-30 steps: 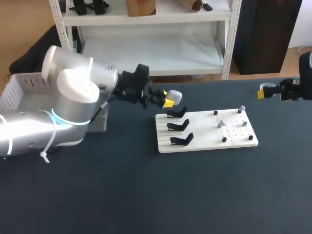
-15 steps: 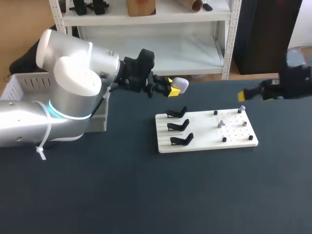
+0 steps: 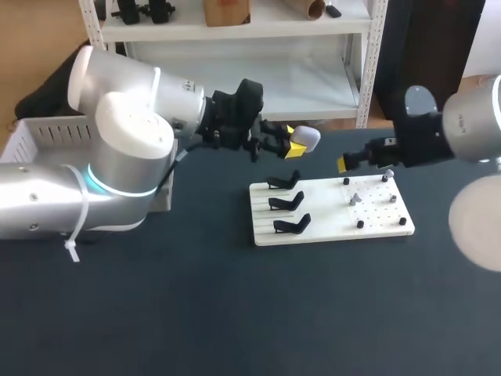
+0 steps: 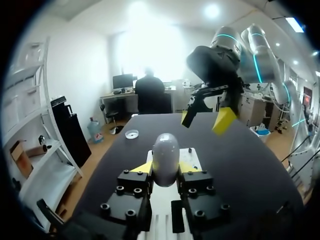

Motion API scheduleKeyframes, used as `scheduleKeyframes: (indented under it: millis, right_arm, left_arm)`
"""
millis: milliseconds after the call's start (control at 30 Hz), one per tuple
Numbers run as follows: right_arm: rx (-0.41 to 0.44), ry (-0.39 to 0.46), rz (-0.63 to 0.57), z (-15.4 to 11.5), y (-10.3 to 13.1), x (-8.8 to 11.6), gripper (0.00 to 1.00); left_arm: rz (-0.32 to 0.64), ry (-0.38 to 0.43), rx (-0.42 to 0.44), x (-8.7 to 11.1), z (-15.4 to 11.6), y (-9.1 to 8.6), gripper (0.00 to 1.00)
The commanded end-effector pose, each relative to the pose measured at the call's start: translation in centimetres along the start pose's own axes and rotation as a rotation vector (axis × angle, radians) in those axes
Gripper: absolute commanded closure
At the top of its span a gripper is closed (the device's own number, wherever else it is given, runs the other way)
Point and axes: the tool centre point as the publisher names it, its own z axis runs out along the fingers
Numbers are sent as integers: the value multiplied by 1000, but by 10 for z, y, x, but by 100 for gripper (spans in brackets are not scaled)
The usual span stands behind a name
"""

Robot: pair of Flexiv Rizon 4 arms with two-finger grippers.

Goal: Pick up each earbud case from the left stands, insert the matching earbuds, close the lid, and place the case in the box.

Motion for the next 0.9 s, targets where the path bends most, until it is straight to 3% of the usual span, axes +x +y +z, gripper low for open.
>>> scheduleKeyframes:
  millis: [33,900]
  right_arm:
    - [-13,31,-2,11,2,-8,0]
    - [-9,54,8,30,0,-30,0]
  left_arm:
    - [8,-9,17,0,5,-4,100]
    - [10,-1,87,5,25,-9,100]
